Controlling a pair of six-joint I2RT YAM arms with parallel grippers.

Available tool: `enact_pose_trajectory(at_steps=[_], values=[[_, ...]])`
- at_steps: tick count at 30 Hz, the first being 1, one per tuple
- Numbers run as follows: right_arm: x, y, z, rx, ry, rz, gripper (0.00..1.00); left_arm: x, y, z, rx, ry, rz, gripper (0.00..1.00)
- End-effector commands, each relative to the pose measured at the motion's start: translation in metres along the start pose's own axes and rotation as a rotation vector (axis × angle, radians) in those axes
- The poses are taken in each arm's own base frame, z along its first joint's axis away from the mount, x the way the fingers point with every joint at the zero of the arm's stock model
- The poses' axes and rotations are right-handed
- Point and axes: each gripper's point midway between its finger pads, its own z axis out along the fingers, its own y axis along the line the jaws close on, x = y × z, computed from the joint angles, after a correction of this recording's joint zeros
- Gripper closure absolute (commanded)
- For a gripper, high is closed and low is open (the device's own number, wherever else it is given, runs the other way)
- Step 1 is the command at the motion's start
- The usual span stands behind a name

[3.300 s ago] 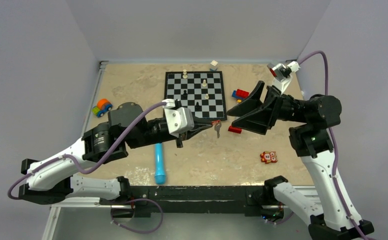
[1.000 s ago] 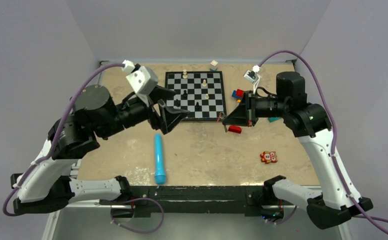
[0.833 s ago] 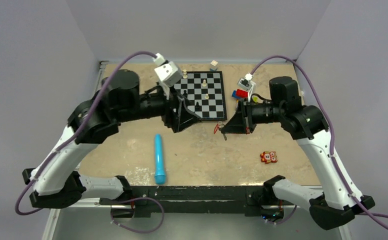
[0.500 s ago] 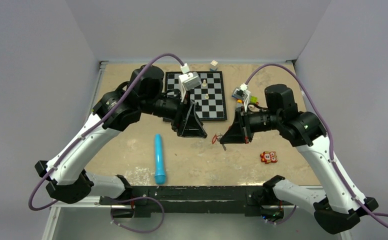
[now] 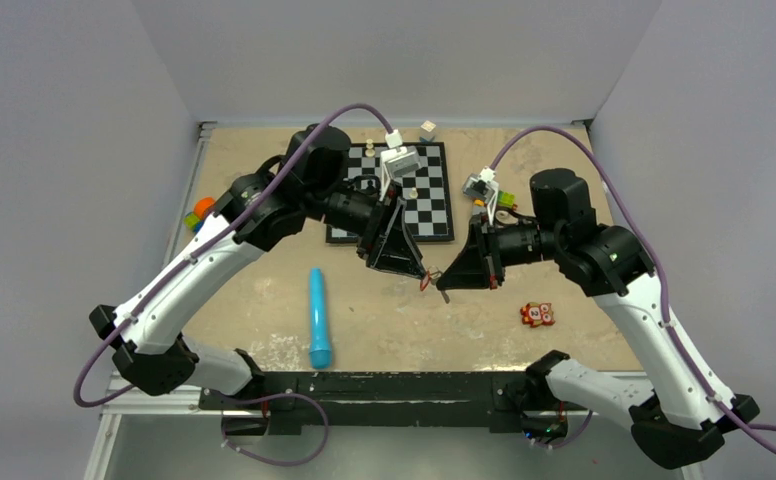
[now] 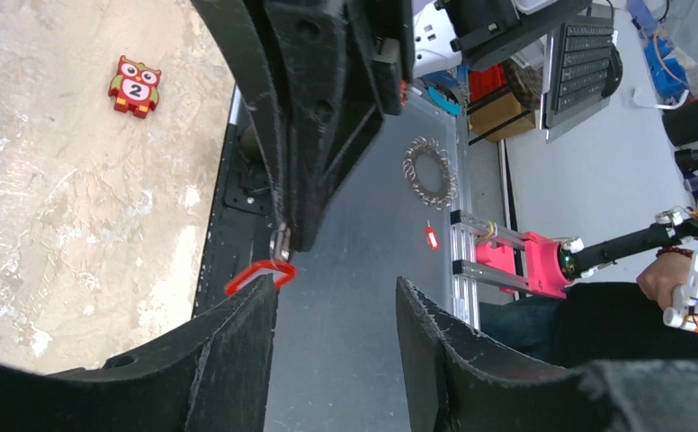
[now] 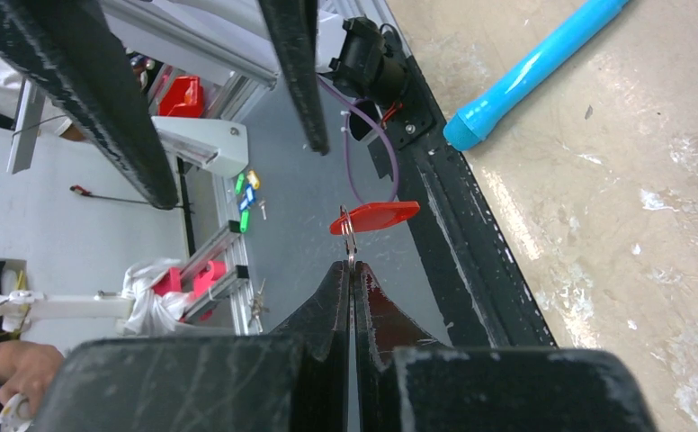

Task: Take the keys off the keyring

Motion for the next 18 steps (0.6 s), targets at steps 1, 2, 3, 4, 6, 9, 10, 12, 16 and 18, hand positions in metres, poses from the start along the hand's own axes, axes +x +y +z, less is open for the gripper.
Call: enact_pose_trajectory(at_steps=[1,2,3,4,6,9,10,12,16,18], values=[[-0.008,0.022,-0.005,-0.071,-0.02,-0.06,1.0,-0.016,-0.001,0.001,-0.003,-0.046,0.023,0.45],[-0.008,0.022,-0.005,-0.071,-0.019,-0.063,1.0,-0.016,0.001,0.003,-0.004,-0.044,0.019,0.45],[-0.008,0.022,-0.005,-0.071,-0.019,-0.064,1.0,-0.017,0.001,0.004,-0.001,-0.043,0.019,0.46],[-0.009,0.022,-0.005,-0.071,-0.02,-0.066,1.0,-0.017,0.002,0.005,0.001,-0.041,0.017,0.47],[-0.009,0.023,-0.005,-0.073,-0.02,-0.07,1.0,-0.016,0.003,0.006,0.004,-0.036,0.015,0.47],[-0.009,0.024,-0.004,-0.081,-0.014,-0.071,1.0,-0.014,0.005,0.008,0.007,-0.026,0.009,0.49],[-0.009,0.024,-0.004,-0.083,-0.015,-0.073,1.0,-0.014,0.005,0.008,0.007,-0.023,0.009,0.5],[-0.01,0.024,-0.004,-0.085,-0.016,-0.076,1.0,-0.012,0.007,0.01,0.006,-0.013,0.005,0.51],[-0.011,0.025,-0.004,-0.092,-0.013,-0.082,1.0,-0.01,0.009,0.015,0.011,0.0,0.0,0.54],[-0.011,0.026,-0.004,-0.097,-0.011,-0.085,1.0,-0.009,0.01,0.018,0.005,0.01,0.001,0.56]])
